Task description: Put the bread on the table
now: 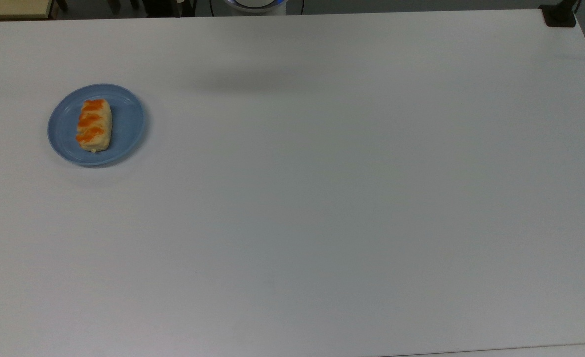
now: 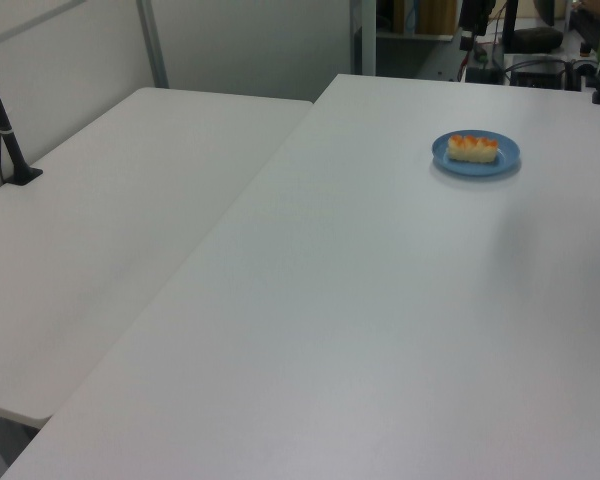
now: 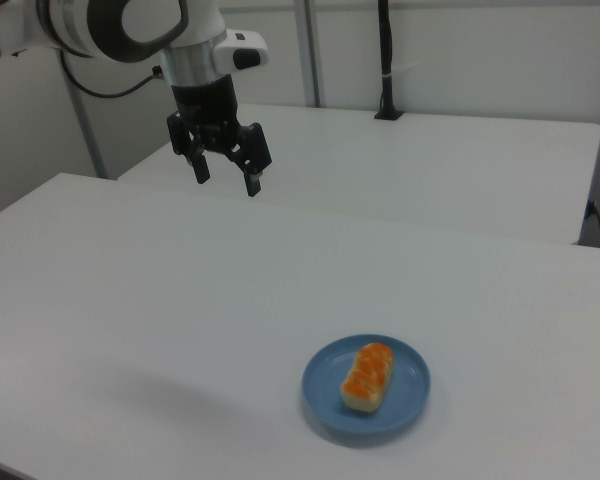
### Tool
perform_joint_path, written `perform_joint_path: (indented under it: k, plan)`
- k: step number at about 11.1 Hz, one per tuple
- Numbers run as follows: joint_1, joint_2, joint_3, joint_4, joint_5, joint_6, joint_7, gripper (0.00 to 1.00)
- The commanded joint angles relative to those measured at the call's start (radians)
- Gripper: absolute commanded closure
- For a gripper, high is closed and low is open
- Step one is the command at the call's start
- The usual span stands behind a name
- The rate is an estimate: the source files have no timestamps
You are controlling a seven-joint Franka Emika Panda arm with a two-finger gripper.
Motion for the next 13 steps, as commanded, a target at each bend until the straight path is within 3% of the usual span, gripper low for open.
perform_joint_path:
  k: [1, 8, 13]
  plan:
    - [0.007, -0.006, -0.012, -0.01, -0.001, -0.007, -0.043, 0.0]
    - [0.007, -0.008, -0.009, -0.008, -0.004, -0.027, -0.034, 0.0]
    - [-0.021, 0.012, -0.007, -0.05, -0.063, -0.043, -0.059, 0.0]
